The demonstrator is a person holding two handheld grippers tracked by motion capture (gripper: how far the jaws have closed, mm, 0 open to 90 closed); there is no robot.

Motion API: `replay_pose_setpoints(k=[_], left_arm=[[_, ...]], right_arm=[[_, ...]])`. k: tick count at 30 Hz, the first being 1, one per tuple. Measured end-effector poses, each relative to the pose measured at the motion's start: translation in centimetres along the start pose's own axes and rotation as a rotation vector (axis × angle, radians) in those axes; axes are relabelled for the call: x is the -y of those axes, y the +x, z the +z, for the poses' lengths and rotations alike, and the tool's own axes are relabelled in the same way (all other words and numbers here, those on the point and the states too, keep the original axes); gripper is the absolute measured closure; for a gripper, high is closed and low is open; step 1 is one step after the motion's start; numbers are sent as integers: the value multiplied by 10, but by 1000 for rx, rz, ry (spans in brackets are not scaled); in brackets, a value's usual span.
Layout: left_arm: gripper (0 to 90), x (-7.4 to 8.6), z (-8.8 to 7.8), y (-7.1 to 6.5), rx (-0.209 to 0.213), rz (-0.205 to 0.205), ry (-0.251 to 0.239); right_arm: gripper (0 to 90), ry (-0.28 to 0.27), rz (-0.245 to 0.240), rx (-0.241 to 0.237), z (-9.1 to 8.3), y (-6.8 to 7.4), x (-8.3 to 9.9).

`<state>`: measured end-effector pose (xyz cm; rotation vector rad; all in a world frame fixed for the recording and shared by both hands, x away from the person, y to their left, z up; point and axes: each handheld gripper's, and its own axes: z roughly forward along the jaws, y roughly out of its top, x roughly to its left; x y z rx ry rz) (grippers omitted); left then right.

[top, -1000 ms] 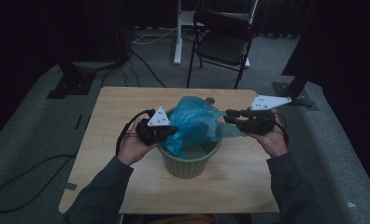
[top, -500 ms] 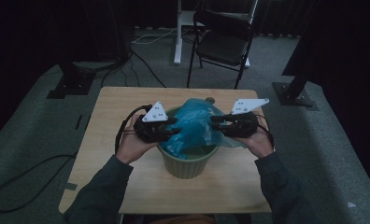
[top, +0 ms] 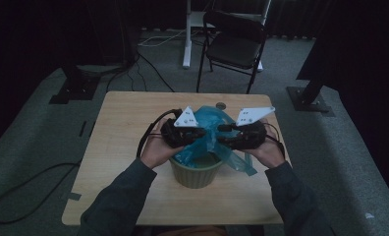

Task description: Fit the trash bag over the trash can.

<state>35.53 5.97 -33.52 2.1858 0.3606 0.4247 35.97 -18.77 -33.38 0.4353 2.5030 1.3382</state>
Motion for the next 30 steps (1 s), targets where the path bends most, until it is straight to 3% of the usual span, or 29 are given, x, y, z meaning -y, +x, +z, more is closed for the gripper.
replay_pose_setpoints(k=[6, 10, 18, 23, 30], left_arm=[[892, 11, -14, 0, -26, -10, -13], [891, 20, -22, 0, -49, -25, -31], [889, 32, -31, 1, -67, -56, -60], [890, 37, -34, 1, -73, -62, -69], [889, 42, -34, 1, -85, -60, -53]], right_arm=[[531, -2, 50, 53, -9, -12, 4], [515, 12, 64, 60, -5, -16, 5], [534, 45, 50, 23, 12, -17, -2], [631, 32, 56, 12, 15, -18, -11], [651, -3, 64, 1, 10, -19, -15]])
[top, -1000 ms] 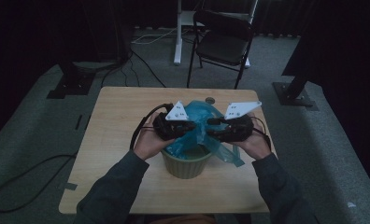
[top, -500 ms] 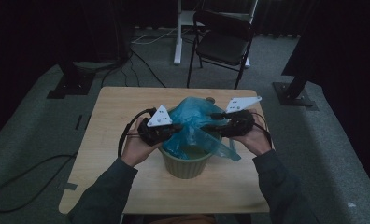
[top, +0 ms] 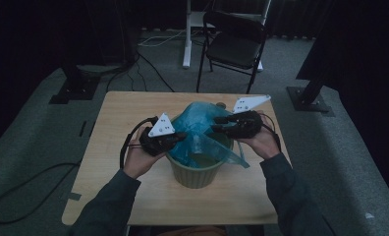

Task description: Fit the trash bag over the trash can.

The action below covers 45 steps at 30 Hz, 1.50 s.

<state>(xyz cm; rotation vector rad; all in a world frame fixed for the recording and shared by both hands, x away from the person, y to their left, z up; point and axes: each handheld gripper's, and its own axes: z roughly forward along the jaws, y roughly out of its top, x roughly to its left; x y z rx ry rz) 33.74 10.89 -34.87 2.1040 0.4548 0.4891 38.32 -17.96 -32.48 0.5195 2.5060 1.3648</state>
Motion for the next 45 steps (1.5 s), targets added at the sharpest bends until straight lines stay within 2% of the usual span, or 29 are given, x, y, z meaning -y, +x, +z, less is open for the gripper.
replay_pose_setpoints(k=[5, 8, 10, 12, 14, 15, 20, 22, 26, 28, 34, 38, 45], left_arm=[[888, 1, 0, 1, -11, -2, 1], [888, 1, -1, 0, -11, 1, -4], [888, 1, -1, -1, -12, 6, -4], [887, 1, -1, -1, -13, 10, -2], [887, 1, -2, -1, -16, 5, -7], [886, 1, -3, 0, -17, 2, -11], [887, 3, -5, 1, -22, -10, -23], [887, 3, -6, 1, -25, -11, -23], [887, 6, -8, 3, -34, -14, -21], [888, 9, -9, 4, -40, -21, -21], [890, 24, -18, 11, -64, -55, -8], [891, 33, -25, 14, -76, -70, -2], [893, 45, -33, 17, -99, -92, 8]], right_arm=[[623, -55, 1, -31, -12, 0, -1], [624, -72, 11, -15, -15, -2, -3], [622, -49, 9, 15, -12, -2, -4], [601, -32, 19, 23, -6, -5, -4], [545, -9, 23, 38, 0, -5, -3], [524, 12, 34, 12, 5, -6, -2], [488, 42, 5, 18, 18, 2, 2], [545, 63, -5, 42, 24, 3, 1], [824, 71, -28, 48, 27, 4, -1], [890, 68, -31, 49, 25, 4, -2], [896, 104, 4, 88, 9, -2, 6], [894, 101, 40, 105, -4, -5, 15], [891, 107, 68, 153, -20, -8, 27]])
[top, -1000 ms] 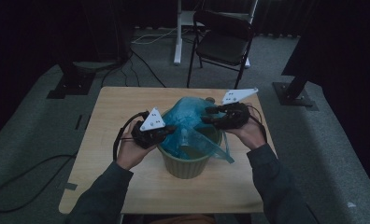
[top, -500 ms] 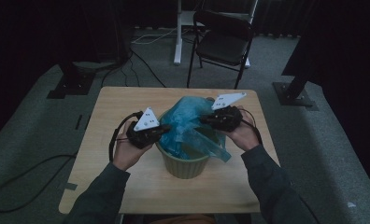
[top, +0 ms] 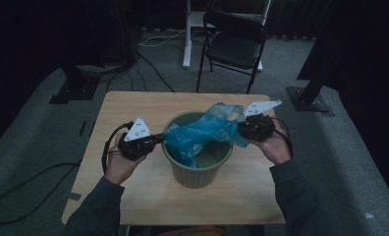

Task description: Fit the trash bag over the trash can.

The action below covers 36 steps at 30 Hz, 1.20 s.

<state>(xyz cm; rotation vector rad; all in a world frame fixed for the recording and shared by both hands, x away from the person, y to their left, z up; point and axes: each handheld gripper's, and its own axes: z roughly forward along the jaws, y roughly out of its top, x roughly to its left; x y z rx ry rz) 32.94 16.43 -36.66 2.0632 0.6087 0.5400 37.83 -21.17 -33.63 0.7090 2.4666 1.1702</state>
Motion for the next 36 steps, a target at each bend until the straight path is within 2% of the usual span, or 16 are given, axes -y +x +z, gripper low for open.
replay_pose_setpoints(k=[3, 5, 7, 10, 15, 18, 25, 31, 36], left_arm=[[893, 3, -3, 2, -2, -8, -1], [867, 3, -5, 2, -11, -10, -14], [791, -1, -8, 3, -38, -12, -35], [737, -6, -14, 5, -63, -21, -69], [708, -17, -21, 10, -94, -25, -110], [690, -24, -23, 11, -93, -31, -135], [649, -51, -13, 8, -58, -1, -162], [627, -78, 7, 3, -19, 35, -142], [542, -92, 25, -3, 83, 71, -86]], right_arm=[[890, -8, 10, 10, -6, -1, 3], [886, -23, 6, -2, -8, 0, 4], [874, -39, -21, -19, -9, 3, 3], [860, -48, -50, -31, -8, 9, 0], [851, -47, -85, -46, -5, 15, -5], [849, -43, -95, -49, -4, 17, -6], [844, -32, -125, -55, -1, 22, -9], [842, -28, -144, -53, 1, 25, -12], [842, -22, -151, -52, 1, 25, -13]])
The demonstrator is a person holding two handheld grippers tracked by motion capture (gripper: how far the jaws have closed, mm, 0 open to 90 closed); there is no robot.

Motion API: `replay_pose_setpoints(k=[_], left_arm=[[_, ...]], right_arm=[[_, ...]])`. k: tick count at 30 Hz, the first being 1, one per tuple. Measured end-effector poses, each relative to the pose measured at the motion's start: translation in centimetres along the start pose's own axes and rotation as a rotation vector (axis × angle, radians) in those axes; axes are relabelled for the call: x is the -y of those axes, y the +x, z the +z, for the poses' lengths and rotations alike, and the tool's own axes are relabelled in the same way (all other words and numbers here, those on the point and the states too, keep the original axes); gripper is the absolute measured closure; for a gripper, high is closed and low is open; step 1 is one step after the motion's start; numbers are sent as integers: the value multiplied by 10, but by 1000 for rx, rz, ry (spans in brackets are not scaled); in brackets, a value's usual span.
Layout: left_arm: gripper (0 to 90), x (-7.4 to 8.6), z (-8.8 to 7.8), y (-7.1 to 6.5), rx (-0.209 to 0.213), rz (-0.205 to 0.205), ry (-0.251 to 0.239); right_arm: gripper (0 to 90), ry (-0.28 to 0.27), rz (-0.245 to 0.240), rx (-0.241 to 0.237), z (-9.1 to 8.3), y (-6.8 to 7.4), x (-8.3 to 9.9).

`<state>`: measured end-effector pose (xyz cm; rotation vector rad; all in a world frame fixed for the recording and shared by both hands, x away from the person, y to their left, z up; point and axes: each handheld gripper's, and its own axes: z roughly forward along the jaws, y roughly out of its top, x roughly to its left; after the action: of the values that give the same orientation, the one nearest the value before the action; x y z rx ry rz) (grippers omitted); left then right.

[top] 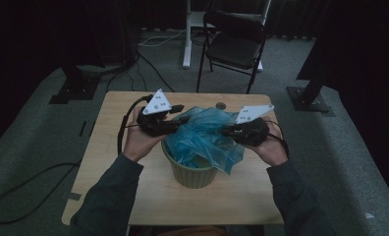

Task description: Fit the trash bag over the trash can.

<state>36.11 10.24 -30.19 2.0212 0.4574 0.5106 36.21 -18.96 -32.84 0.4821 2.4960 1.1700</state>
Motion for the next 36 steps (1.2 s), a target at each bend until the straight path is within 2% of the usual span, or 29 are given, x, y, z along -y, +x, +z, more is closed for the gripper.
replay_pose_setpoints(k=[3, 6, 7, 9, 10, 14, 16, 18, 20, 25, 32, 34, 36], left_arm=[[505, -2, 11, -4, 29, 22, 46], [496, 0, 21, -8, 8, 42, 97], [499, 1, 24, -9, -12, 48, 113], [551, 3, 29, -11, -59, 55, 150], [612, 6, 30, -11, -75, 58, 158], [800, 15, 33, -12, -106, 66, 195], [869, 19, 31, -11, -119, 54, 185], [894, 22, 26, -9, -128, 33, 167], [896, 26, 22, -8, -148, 22, 164], [897, 40, 8, 1, -184, -44, 141], [897, 69, -13, 20, -240, -175, 127], [897, 75, -16, 24, -244, -197, 132], [897, 77, -17, 25, -249, -201, 136]], right_arm=[[842, 4, -3, 3, 0, 0, 0], [839, 5, -6, 6, 1, 0, 0], [838, 5, -6, 6, 1, 0, 0], [837, 8, -9, 11, 1, 1, 0], [837, 12, -12, 16, 2, 1, 0], [837, 19, -9, 26, 1, -1, 3], [837, 23, 0, 31, 0, -3, 5], [837, 24, 9, 39, -1, -4, 8], [837, 29, 12, 45, -2, -5, 10], [838, 40, 32, 61, -5, -8, 18], [841, 48, 62, 78, -10, -11, 27], [842, 48, 76, 84, -12, -13, 30], [842, 49, 82, 87, -12, -14, 31]])
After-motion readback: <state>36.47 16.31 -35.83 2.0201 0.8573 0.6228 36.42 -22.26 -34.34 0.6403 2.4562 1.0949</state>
